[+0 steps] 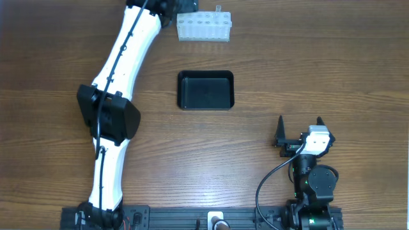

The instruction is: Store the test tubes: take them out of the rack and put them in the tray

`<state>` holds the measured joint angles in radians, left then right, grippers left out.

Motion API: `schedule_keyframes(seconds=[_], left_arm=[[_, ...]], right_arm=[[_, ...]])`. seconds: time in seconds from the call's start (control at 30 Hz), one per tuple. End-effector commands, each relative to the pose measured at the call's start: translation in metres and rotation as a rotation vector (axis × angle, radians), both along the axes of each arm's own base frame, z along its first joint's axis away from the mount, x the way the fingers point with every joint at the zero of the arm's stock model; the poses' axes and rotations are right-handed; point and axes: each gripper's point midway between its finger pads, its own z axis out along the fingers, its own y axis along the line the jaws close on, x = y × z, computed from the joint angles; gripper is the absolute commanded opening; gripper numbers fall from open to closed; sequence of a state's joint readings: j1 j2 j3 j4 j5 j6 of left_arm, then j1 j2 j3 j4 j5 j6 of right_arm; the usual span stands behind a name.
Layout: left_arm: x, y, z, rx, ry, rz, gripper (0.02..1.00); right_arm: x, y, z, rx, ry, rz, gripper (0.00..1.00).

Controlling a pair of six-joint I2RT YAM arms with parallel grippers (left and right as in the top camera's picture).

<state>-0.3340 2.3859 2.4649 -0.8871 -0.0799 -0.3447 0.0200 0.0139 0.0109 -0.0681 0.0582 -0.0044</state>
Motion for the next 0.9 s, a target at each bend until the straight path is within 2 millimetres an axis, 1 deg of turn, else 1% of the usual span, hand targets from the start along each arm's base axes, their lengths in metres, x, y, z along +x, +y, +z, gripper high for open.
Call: schedule_keyframes(seconds=[0.03,0.1,0.2,0.43,0.57,0.9], left_arm=[[0.013,-0.003,-0.049,0.041,0.043,-0.025,0.737],[0.016,-0.013,-0.06,0.045,0.038,-0.086,0.728],[0.019,-0.019,-0.068,0.06,0.029,-0.11,0.717],[0.034,-0.03,-0.066,0.042,-0.043,-0.118,0.7],[0.039,-0.032,-0.069,0.037,-0.058,-0.118,0.689],[0.039,-0.031,-0.076,0.044,-0.047,-0.12,0.684]], right_arm=[[0.0,0.0,-0.002,-0.001,0.0,0.003,0.993],[0.0,0.0,-0.001,-0.001,0.0,0.003,0.991],[0.0,0.0,-0.001,-0.001,0.0,0.003,0.993],[0.0,0.0,-0.001,-0.001,0.0,0.003,0.991],[0.0,0.0,-0.001,-0.001,0.0,0.003,0.993],[0.0,0.0,-0.002,-0.001,0.0,0.003,0.991]])
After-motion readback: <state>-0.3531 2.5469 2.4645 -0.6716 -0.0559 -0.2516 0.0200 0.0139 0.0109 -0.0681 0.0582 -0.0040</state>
